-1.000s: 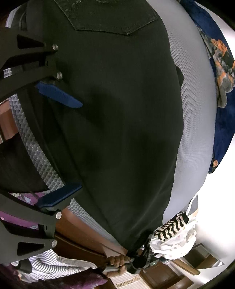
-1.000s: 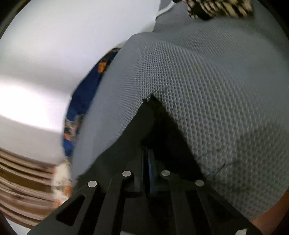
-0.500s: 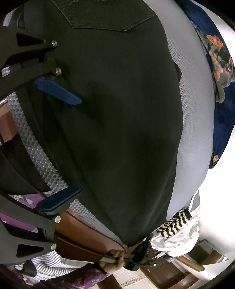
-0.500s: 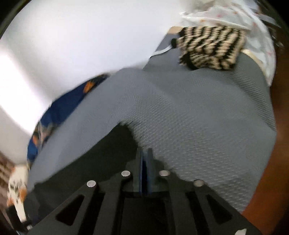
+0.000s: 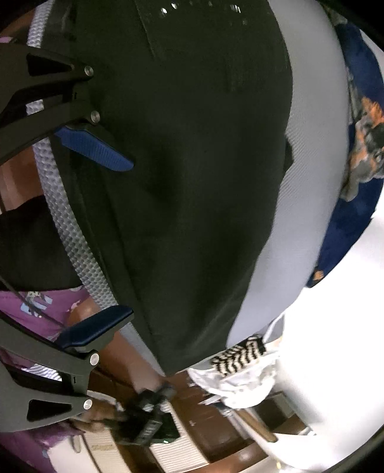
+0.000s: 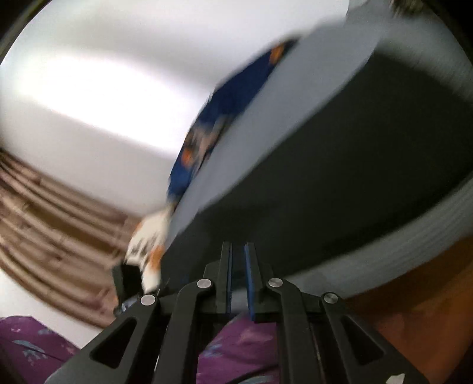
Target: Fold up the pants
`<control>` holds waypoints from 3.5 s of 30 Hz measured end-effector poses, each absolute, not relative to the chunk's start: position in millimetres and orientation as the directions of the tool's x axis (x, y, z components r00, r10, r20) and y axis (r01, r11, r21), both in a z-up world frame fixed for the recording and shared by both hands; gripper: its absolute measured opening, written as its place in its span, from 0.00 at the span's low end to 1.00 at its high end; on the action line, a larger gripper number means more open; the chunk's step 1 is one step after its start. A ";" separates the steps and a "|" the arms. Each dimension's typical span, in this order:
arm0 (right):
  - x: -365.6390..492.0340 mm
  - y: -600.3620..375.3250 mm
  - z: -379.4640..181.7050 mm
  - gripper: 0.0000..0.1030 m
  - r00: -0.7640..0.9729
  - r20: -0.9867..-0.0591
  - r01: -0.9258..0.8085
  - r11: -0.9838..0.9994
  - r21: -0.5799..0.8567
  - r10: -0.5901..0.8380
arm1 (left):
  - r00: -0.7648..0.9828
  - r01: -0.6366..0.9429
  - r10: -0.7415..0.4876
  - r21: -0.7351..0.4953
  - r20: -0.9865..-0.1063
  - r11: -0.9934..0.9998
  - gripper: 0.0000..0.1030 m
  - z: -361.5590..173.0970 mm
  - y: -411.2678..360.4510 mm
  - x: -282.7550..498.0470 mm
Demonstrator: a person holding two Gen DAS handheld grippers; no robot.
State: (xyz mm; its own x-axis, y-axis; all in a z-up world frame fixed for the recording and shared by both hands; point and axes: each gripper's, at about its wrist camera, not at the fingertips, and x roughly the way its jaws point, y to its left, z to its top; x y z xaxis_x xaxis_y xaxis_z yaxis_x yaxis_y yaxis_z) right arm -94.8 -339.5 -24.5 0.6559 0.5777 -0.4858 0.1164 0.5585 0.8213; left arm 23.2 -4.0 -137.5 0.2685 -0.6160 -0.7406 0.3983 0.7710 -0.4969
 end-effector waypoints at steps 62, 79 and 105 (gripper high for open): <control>-32.5 -177.5 -85.0 0.15 0.442 -0.481 0.399 0.315 0.861 0.757 | 0.555 0.049 -0.464 -0.529 -0.690 0.847 0.89 -112.4 173.4 16.5; -12.9 -118.1 -122.2 0.37 0.350 -0.519 0.514 0.304 0.802 0.780 | 0.535 0.053 -0.480 -0.539 -0.695 0.841 0.89 -121.7 180.7 18.2; -17.2 -101.4 -133.4 0.05 0.311 -0.570 0.517 0.368 0.773 0.760 | 0.566 -0.132 -0.313 -0.459 -0.762 0.878 0.89 -129.5 233.5 18.1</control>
